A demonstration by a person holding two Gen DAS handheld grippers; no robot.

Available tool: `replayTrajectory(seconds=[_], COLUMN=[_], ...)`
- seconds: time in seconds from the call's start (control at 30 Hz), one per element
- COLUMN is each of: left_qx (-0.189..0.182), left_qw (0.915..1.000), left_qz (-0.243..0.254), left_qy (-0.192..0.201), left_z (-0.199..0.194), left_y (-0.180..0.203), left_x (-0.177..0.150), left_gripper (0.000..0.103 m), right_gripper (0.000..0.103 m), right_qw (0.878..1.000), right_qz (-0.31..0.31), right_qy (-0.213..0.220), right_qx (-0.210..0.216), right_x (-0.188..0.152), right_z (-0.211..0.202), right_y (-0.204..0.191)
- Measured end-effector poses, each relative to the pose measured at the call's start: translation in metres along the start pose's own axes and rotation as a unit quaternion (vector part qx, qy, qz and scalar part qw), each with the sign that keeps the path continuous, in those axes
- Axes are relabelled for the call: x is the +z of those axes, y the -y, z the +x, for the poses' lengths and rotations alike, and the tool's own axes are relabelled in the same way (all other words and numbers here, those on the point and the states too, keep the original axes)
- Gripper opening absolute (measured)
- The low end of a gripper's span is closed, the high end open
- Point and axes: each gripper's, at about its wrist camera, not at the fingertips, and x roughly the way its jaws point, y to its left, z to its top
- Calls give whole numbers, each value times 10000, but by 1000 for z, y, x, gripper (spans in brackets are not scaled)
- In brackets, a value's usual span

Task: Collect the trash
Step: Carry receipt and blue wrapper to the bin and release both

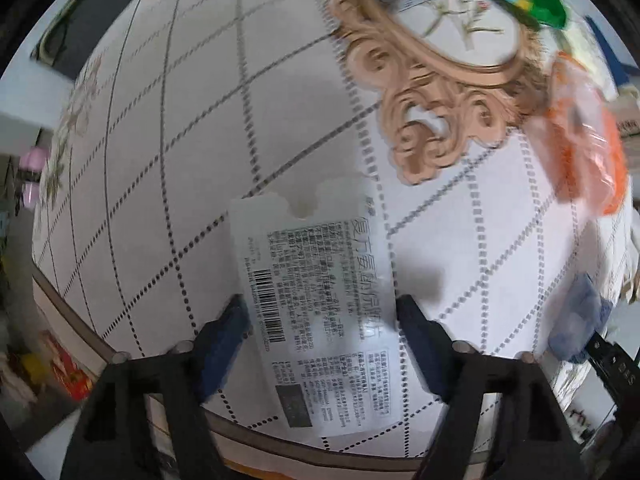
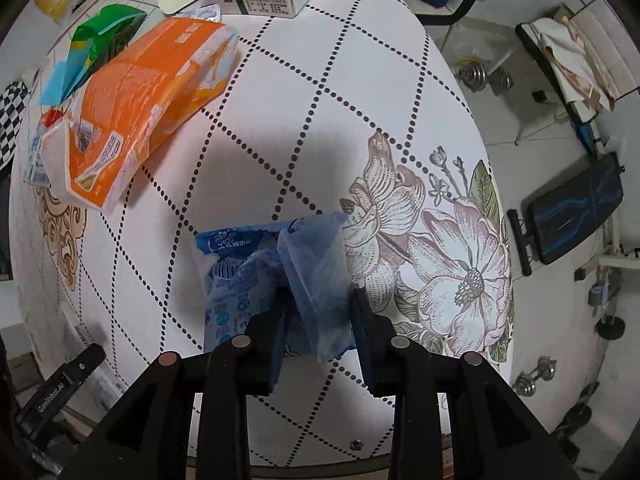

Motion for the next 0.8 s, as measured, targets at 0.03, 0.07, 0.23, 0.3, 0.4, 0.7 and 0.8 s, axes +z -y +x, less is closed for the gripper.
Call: replayTrajectory(seconds=[0.03,0.07,0.23,0.3,0.4,0.7,0.8], left_qx=[12,39,230,302,404,130,-49], left_qw=[10000,9998,9980,9959,9899,9745,9690], left_qz=[94,185,505,693,1030,1501,1635], left_qy=[9,41,297,487,882,1665,1851], left_z=[-1,-1,-19,-31,-61,-147,-160], left_y=[1,0,10,25,33,8,-19], left_x=[-1,-3,-14,-17,-34,-99,-117], left_gripper=[71,71,71,71,71,71,71], right_gripper=[31,20,11,10,10,9,9], right_qw=[10000,9999,9996,9993,9984,9918,9891], right_qz=[-7,-41,-73,-120,-223,-471,-464], right_qy=[53,104,147,212,319,926,1124], right_qx=[-10,3,215,299,417,743,834], right_x=[-2,-3,-22,-33,-58,-141,-173], right_z=[-1,-2,-6,-13,-27,-91,-114], right_y=[0,0,-3,-6,-9,-28,-31])
